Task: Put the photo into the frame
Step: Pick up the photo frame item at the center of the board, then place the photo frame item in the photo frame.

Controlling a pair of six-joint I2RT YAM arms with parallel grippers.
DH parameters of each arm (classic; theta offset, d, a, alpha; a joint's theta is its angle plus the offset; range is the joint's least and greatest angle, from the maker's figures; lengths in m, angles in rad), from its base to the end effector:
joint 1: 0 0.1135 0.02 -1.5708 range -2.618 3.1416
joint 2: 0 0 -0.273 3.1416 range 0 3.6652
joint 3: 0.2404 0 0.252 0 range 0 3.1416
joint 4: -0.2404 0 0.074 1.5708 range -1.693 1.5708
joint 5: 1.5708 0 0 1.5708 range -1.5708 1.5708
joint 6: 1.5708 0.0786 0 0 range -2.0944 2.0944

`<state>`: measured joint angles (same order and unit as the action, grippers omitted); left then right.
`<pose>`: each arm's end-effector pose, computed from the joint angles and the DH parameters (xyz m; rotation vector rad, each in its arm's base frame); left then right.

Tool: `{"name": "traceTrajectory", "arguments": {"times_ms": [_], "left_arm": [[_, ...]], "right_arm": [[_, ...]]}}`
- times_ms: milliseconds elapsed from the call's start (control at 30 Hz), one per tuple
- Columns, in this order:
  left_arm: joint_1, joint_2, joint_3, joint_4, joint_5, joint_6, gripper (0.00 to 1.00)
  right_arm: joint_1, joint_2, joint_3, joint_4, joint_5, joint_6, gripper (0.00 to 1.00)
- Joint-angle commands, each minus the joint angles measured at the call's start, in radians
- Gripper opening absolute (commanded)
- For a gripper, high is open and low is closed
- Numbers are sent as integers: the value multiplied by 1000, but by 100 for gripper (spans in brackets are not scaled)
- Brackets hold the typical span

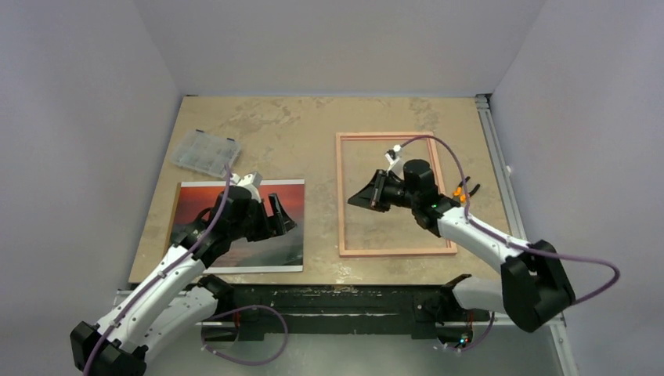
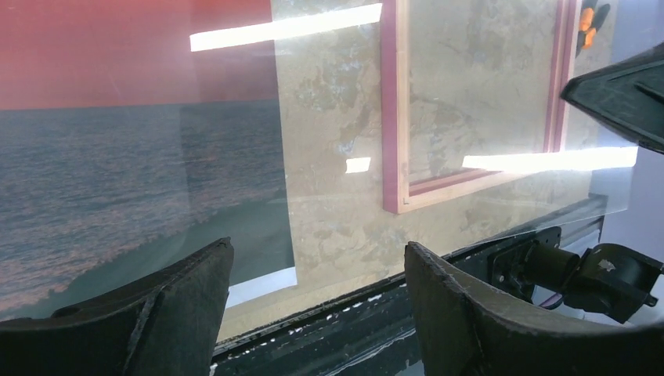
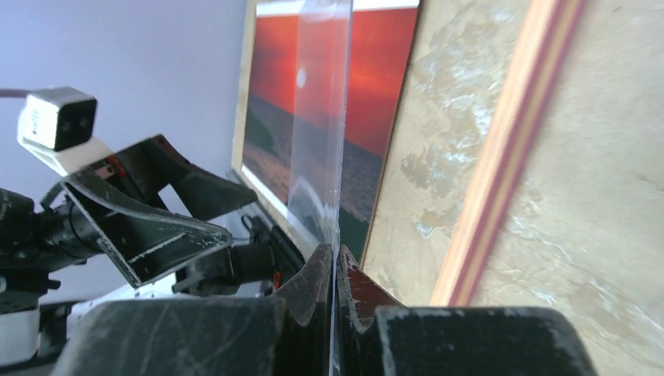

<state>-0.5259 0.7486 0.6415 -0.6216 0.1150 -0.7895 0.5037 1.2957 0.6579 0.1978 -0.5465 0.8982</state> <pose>0.1539 -0.0998 0.2315 -0.2572 2.4169 -0.7758 0.2482 0.1834 0.2186 0.0479 2.2510 1.3819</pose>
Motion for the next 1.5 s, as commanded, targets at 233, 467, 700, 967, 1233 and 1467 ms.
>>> {"name": "traceTrajectory", "arguments": {"times_ms": [233,467,700,967,1233,1467], "left_arm": [[-9,43,-5,103,79,-12,78],[-31,73,-18,113,78,-27,78],[-36,109,-20,59,38,-26,78],[-41,154,-27,37,22,-21,77],[-44,173,-40,2,-27,-22,77],[-42,173,-49,-100,-151,-79,76]], "right_arm": [[-159,-301,-75,-281,206,26,0],[-233,-315,-98,-329,221,-10,0],[-307,-254,-64,-407,264,-181,15],[-364,-87,103,-408,280,-354,34],[-409,77,278,-405,230,-411,50],[-430,112,289,-489,217,-437,73]]}}
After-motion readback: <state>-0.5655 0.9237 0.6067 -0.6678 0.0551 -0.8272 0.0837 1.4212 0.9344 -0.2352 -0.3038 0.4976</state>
